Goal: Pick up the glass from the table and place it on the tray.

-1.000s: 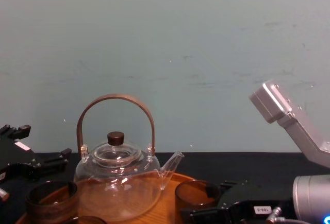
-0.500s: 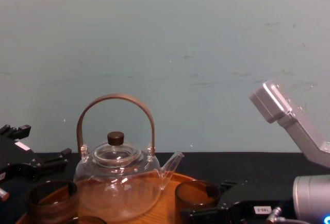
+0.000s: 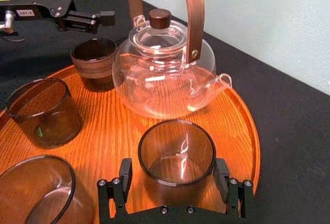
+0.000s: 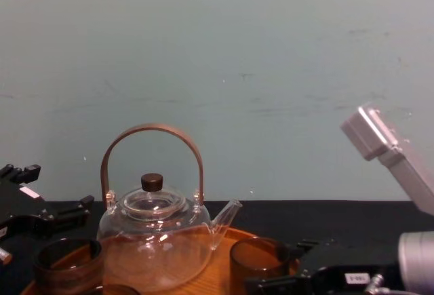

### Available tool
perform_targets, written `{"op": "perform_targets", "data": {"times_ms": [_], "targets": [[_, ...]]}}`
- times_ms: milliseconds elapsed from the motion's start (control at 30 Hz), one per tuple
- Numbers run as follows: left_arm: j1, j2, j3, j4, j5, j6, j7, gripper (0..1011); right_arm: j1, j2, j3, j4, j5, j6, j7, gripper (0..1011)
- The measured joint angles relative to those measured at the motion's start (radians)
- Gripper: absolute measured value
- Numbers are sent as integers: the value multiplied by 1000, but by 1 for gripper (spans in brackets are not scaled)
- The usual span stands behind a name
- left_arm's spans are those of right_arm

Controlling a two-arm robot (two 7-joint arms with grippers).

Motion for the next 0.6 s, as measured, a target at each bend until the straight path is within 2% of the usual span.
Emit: {"op": "perform_targets", "data": {"times_ms": [367, 600], "targets": [[0, 0, 0, 0, 0, 0, 0, 1001, -62, 77, 34, -91, 35, 25, -8, 1002], [0, 0, 0, 0, 0, 0, 0, 1001, -119, 139, 76, -171, 77, 11, -11, 1003]]}}
